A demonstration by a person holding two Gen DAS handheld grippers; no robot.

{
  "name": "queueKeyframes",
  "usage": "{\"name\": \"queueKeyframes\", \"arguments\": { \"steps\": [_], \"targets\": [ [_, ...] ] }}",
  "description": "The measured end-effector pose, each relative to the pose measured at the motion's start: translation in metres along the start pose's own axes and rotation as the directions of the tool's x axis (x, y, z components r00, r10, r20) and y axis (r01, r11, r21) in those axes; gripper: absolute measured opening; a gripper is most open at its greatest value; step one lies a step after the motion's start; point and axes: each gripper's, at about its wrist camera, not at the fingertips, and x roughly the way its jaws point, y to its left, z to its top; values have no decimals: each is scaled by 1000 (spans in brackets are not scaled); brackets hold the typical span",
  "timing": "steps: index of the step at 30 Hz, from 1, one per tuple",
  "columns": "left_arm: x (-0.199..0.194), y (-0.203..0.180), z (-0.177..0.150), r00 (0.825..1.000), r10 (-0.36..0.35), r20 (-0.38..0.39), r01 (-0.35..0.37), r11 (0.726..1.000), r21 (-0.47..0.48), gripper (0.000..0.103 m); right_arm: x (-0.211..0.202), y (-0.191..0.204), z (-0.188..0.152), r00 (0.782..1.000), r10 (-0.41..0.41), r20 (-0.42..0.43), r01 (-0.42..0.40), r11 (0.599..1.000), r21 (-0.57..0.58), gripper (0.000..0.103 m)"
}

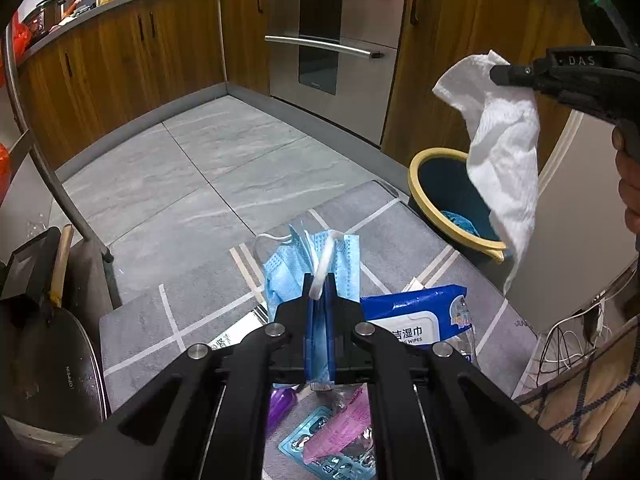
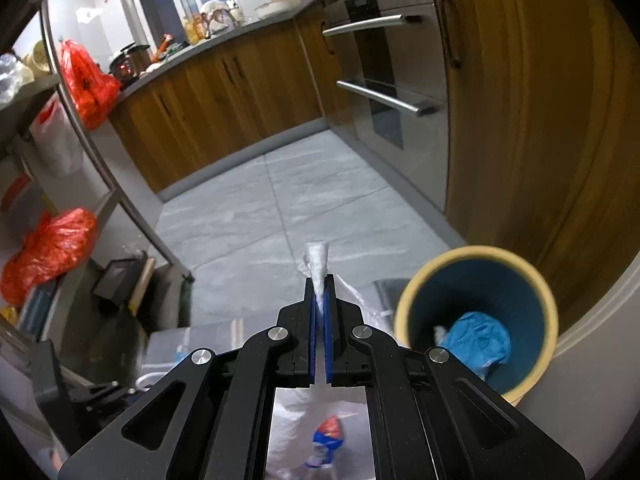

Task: Collect trash
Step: 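Grasp the white tissue with the right tool while the left tool grasps a blue mask, then carry the tissue and blue mask in both tools over the bin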

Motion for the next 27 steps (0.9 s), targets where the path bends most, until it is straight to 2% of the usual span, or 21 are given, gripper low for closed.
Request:
{"name": "queueKeyframes", "arguments": {
  "steps": [6, 16, 23, 27],
  "targets": [
    [2, -9, 3, 999, -32, 4, 32, 999, 4, 5, -1, -25, 9, 1000, 5, 9, -5, 999, 48, 4],
    [4, -42, 19, 996, -83, 18, 82, 996, 39, 5, -8, -61, 27, 991, -110, 80, 108, 993, 39, 4],
    [19, -82, 46, 990, -140, 25, 138, 986, 90, 5, 3, -86, 28, 979, -193, 68, 190, 981, 46, 4],
    [32, -104, 63, 987, -157, 29, 152, 980, 129, 5, 14, -100, 27, 975, -214, 50, 211, 975, 71, 4]
  ]
}}
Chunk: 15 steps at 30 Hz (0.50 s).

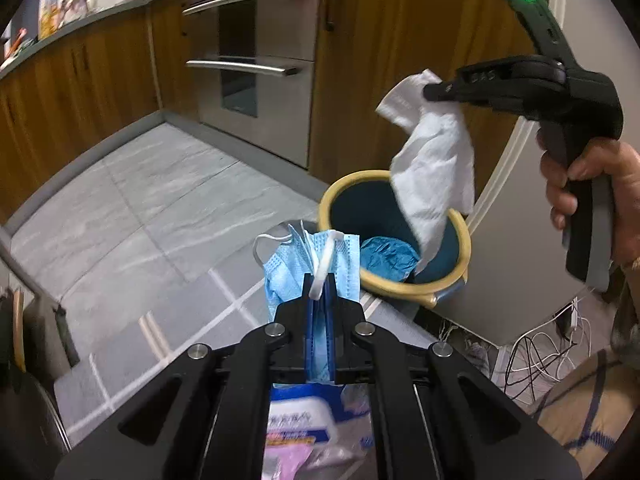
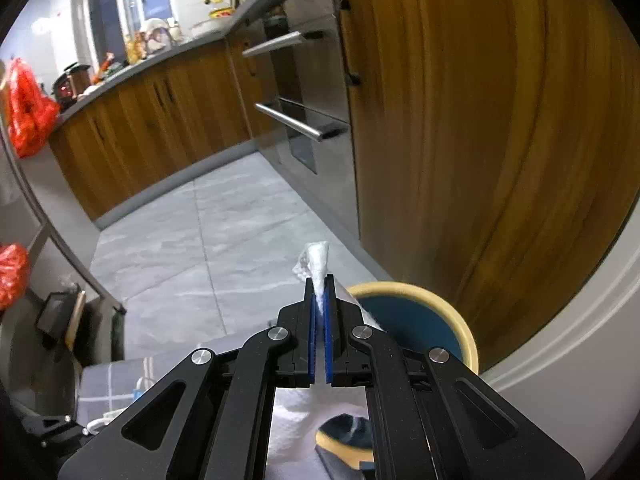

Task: Collect trash
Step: 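Carry the tissue and blue mask in both tools over the bin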

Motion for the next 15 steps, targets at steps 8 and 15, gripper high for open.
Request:
{"name": "queueKeyframes", "arguments": {
  "steps": [8, 15],
  "targets": [
    [36, -29, 29, 999, -38, -12, 39, 998, 56, 5, 13, -14, 5, 997, -70, 22, 71, 997, -23, 4],
    [69, -40, 30, 997, -52, -57, 56, 995, 81, 5, 19, -23, 11, 991, -112, 70, 117, 991, -64, 4]
  ]
}}
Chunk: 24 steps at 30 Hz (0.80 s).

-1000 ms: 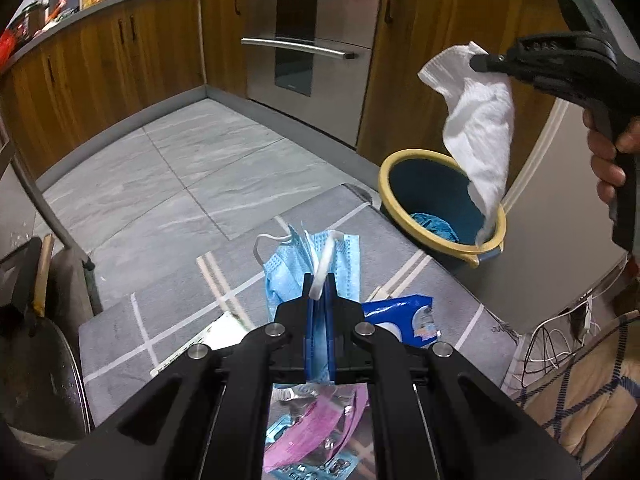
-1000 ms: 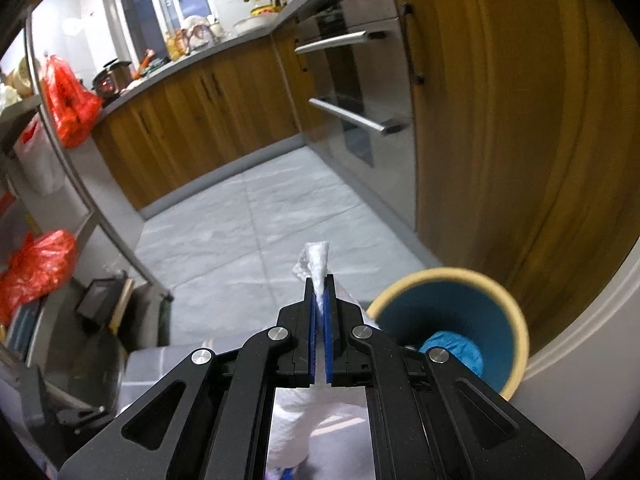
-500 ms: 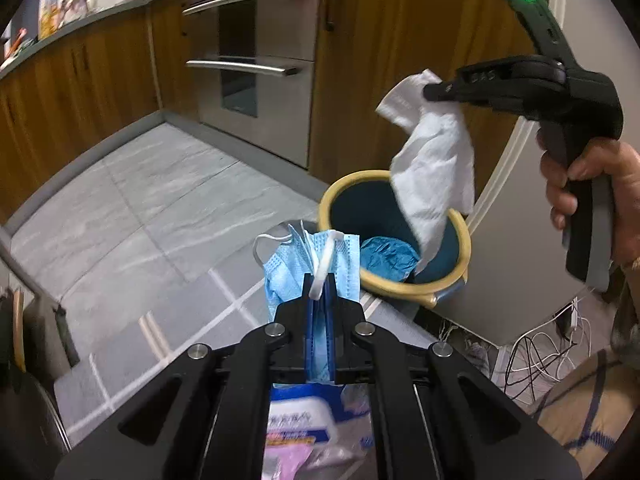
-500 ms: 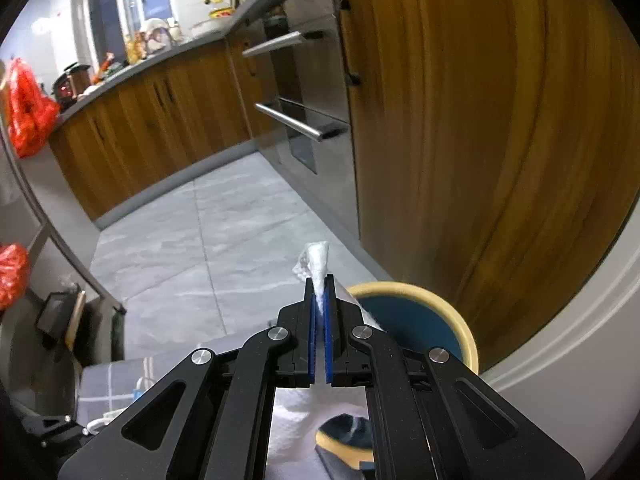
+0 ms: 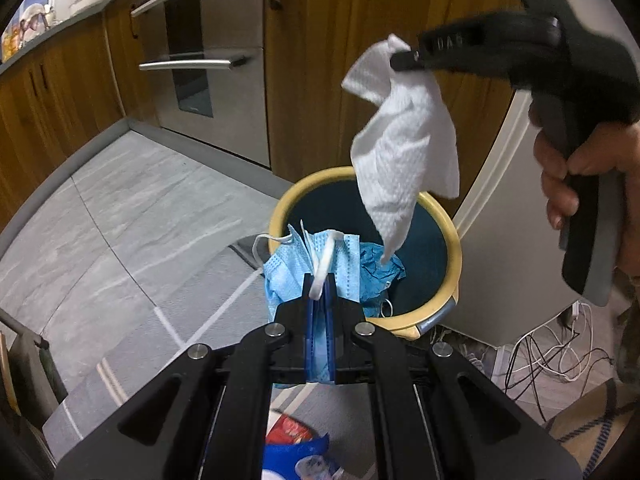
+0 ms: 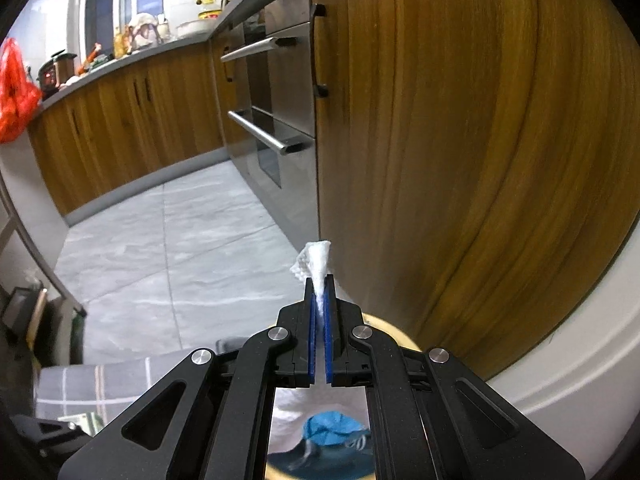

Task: Collect trash
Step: 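Carry the tissue and blue mask in both tools over the bin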

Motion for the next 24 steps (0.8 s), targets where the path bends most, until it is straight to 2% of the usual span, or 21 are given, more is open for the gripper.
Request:
{"name": "queueKeyframes", "arguments": {
  "steps": [7, 11, 24],
  "targets": [
    [43, -14, 7, 999, -6, -48, 8, 999, 48, 5, 20, -3, -3, 998, -68, -17, 67, 996, -54, 4],
    [68, -15, 16, 998, -12, -66, 15, 999, 48, 5, 37, -3, -10, 994, -97, -56, 93, 993, -76, 4],
    [114, -19, 16, 995, -11, -100, 14, 1000, 28, 5, 70, -10, -33, 981, -65, -185, 64, 998, -8, 5]
  ]
}}
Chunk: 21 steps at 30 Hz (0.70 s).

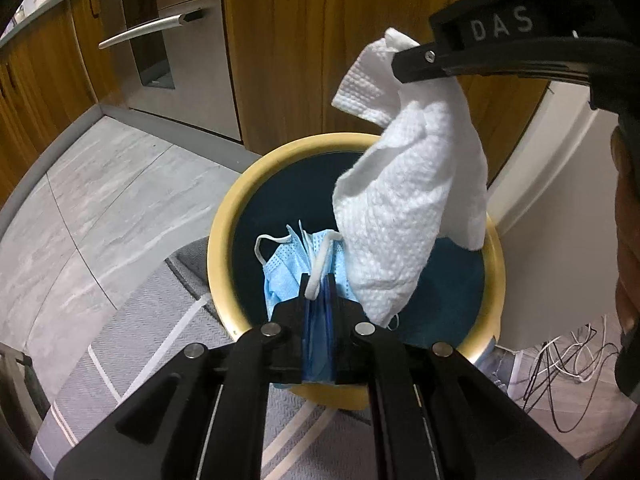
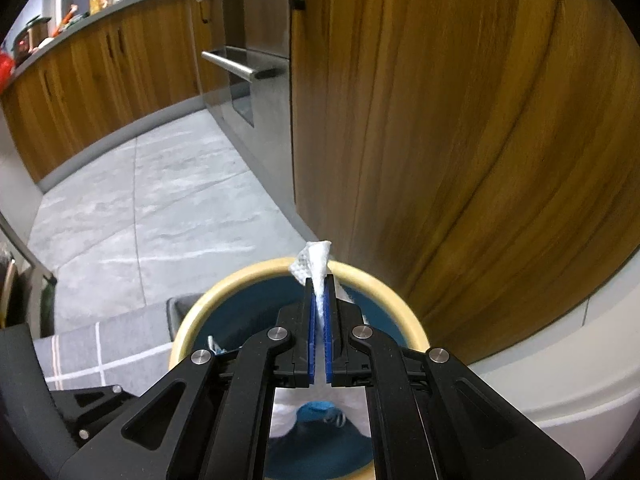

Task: Collect trash
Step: 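Carry the tissue and blue mask in both tools over the bin, then open both tools to drop the tissue and mask into the bin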

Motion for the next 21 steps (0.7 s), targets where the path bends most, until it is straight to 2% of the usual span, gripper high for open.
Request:
{"name": "queueKeyframes", "arguments": {
  "steps": [1, 4, 6, 7, 8, 10, 19, 21],
  "targets": [
    [0, 0, -1, 1000, -2, 4, 2, 1000, -2, 5, 1, -1, -1, 1000, 5, -4, -5, 1000, 7, 5],
    [1, -1, -3, 1000, 7, -7, -7, 1000, 1, 15, 1, -5, -1, 1000, 13, -8, -13, 999, 37, 5],
    [-2, -2, -5, 1000, 18, -1, -18, 1000, 1, 25, 2, -8, -2, 1000, 14, -10, -13, 999, 50, 5],
    [-5, -2, -6, 1000, 24, 10, -24, 1000, -6, 29, 1, -8, -2, 1000, 16, -12, -15, 998, 54, 9],
    [-5, -1, -4, 1000, 26, 16, -26, 1000, -10, 37, 1, -9, -3, 1000, 14, -12, -13, 998, 56, 14],
    [-10, -1, -3, 999, 33, 33, -32, 999, -15, 47, 0, -8, -2, 1000, 15, -10, -14, 999, 52, 17],
    [-42, 4, -7, 994, 75, 76, -73, 997, -25, 73, -10, -10, 0, 999, 21, 27, -22, 998, 57, 54],
    [-51, 9, -10, 991, 99, 86, -97, 995, -30, 83, -16, -9, 0, 999, 30, 40, -33, 998, 58, 66]
  ]
}}
